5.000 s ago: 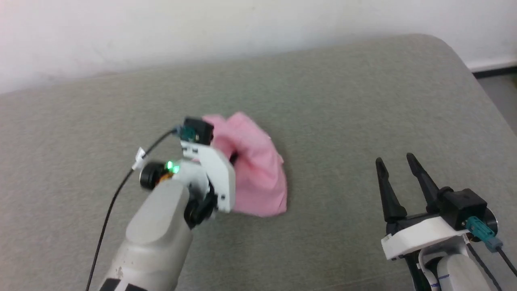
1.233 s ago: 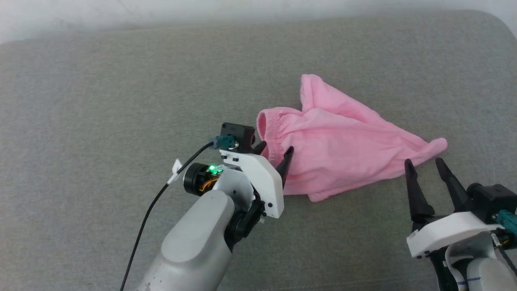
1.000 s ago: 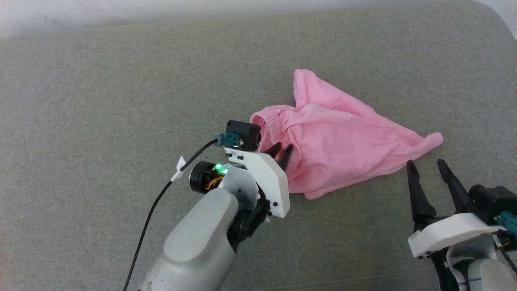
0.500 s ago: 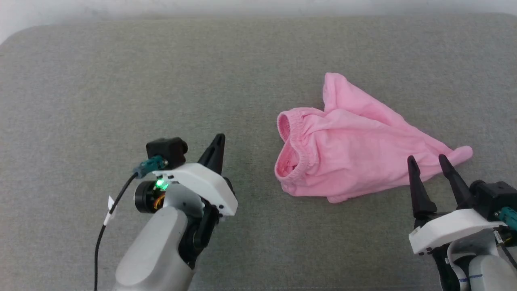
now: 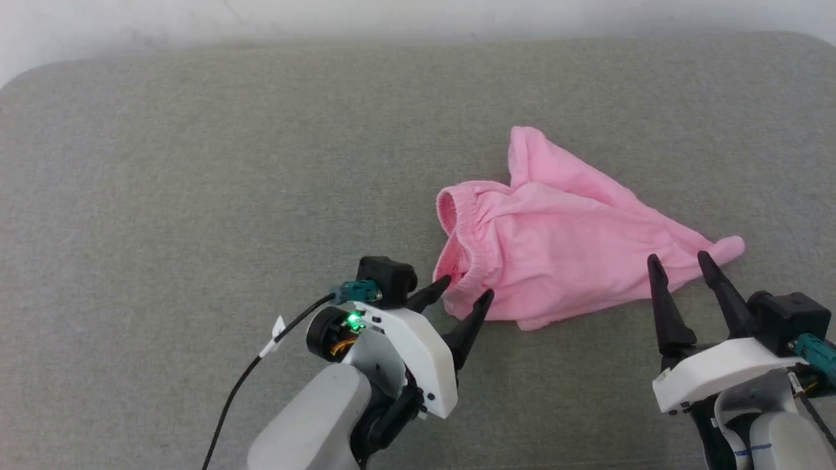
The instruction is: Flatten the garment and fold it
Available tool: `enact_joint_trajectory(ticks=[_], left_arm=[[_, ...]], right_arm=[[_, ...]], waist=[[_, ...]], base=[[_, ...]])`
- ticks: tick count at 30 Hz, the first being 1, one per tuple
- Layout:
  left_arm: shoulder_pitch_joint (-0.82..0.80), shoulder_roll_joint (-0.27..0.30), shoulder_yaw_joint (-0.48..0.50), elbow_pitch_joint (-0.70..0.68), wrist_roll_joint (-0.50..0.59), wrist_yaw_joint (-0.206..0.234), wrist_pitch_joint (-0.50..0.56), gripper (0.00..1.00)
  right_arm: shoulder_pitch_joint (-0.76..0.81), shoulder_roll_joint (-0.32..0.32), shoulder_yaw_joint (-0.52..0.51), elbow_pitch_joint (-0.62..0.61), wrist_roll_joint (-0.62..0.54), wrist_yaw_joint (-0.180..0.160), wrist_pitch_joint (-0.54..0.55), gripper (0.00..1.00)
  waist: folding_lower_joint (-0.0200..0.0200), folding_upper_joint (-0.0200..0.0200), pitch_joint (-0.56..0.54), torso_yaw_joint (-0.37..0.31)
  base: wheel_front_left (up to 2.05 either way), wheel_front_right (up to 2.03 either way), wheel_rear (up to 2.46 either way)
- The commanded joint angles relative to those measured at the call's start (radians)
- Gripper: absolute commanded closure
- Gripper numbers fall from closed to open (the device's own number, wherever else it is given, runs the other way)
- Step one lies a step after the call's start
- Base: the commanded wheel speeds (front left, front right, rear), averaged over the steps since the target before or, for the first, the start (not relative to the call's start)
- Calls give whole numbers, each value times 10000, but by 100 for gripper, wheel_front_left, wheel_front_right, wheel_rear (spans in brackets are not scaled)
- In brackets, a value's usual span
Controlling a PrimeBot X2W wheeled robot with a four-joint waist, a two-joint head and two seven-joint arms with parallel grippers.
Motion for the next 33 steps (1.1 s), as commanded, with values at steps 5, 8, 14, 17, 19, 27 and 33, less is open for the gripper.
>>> enact_joint_trajectory(ticks=[5, 8, 14, 17, 19, 27, 33], left_arm=[[-537, 65, -200, 614, 587, 510, 342, 0], [-859, 31, -307, 907, 733, 577, 520, 0], [-1248, -90, -538, 1135, 543, 0, 752, 100], [-1161, -149, -317, 880, 290, -59, 414, 100], [-1035, -128, -124, 527, 115, -21, 230, 100], [-44, 971, 1048, -2176, -204, 1057, 179, 100], [885, 1817, 2342, -2769, -507, 2194, 162, 100]], right_arm=[[-29, 18, 83, -18, 130, -9, -13, 0], [-51, 18, 118, -4, 189, -9, -58, 0], [-101, 18, 79, 88, 296, -9, -152, 0], [-100, 18, -21, 133, 316, -9, -198, 0], [-88, 18, -100, 138, 314, -9, -215, 0], [-62, 18, -198, -6, 262, -9, -141, 0], [-185, 18, -119, -185, 227, -9, -28, 0]], waist=[[1, 0, 56, -376], [1, 0, 157, -457], [1, 0, 293, -405], [1, 0, 288, -233], [1, 0, 261, -47], [1, 0, 215, 859], [1, 0, 463, 1280]], base=[[0, 0, 0], [0, 0, 0], [0, 0, 0], [0, 0, 0], [0, 0, 0], [0, 0, 0], [0, 0, 0]])
